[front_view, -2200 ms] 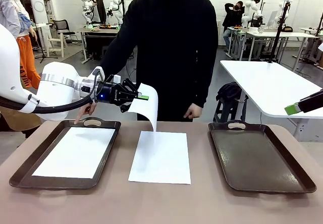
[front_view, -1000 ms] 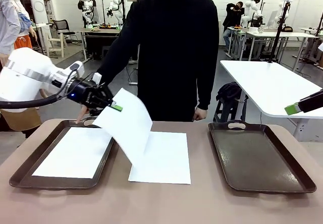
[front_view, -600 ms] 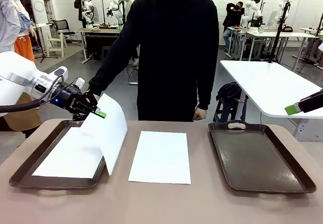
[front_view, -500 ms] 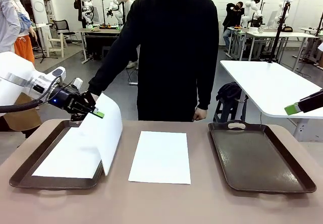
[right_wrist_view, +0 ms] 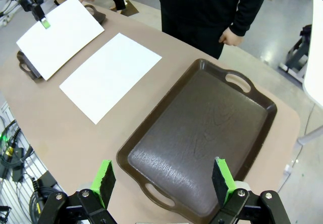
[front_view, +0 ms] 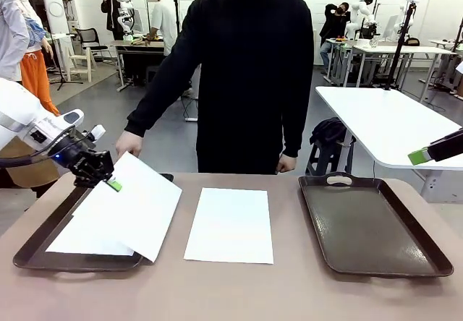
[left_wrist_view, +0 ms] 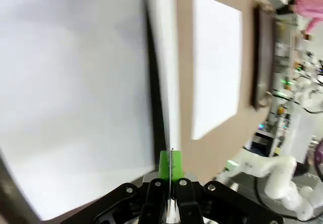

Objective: Sort the A4 documents.
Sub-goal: Place the A4 Paper in the designated Handle tray.

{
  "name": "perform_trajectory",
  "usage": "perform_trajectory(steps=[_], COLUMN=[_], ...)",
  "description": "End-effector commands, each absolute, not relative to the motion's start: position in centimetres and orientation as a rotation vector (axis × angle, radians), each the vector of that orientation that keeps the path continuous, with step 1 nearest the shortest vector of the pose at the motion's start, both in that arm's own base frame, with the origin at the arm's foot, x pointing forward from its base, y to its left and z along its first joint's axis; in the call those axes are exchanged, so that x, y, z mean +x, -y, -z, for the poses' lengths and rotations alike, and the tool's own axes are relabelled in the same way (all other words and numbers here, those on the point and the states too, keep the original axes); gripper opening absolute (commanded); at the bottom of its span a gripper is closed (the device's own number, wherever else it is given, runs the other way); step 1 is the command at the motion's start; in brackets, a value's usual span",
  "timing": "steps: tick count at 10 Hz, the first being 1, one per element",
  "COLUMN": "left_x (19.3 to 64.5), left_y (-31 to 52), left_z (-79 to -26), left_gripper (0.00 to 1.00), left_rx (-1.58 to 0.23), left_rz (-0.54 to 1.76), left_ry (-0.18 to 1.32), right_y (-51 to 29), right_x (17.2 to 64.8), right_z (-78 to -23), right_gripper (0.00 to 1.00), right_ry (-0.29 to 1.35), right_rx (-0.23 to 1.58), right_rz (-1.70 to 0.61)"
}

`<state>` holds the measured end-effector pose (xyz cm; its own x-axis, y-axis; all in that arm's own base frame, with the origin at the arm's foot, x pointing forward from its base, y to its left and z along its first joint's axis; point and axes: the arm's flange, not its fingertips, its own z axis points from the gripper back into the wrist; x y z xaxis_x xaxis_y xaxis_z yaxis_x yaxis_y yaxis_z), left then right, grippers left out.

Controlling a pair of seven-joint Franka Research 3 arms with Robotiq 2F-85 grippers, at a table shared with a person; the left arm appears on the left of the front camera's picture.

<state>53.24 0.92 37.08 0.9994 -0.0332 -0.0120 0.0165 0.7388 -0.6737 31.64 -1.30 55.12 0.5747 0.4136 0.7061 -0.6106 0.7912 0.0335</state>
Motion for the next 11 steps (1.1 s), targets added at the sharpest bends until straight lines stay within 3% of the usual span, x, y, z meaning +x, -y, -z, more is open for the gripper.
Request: perform_trajectory(steps=[1, 11], left_x=[54.4, 56.0], left_y=[-2.3, -3.2], left_z=[-37.7, -34.7], left_gripper=[0.01, 0.01], left_rx=[-0.583, -0.287], left_rz=[-0.010, -0.072], left_ry=[-0.009, -0.019], right_y=[1.3, 1.3], right_x=[31.7, 31.7], right_z=[-55.0, -55.0], right_gripper=[1.00, 1.00], right_ry=[0.741, 0.741], right_rx=[0.292, 0.292], right_rz=[-0.603, -0.603])
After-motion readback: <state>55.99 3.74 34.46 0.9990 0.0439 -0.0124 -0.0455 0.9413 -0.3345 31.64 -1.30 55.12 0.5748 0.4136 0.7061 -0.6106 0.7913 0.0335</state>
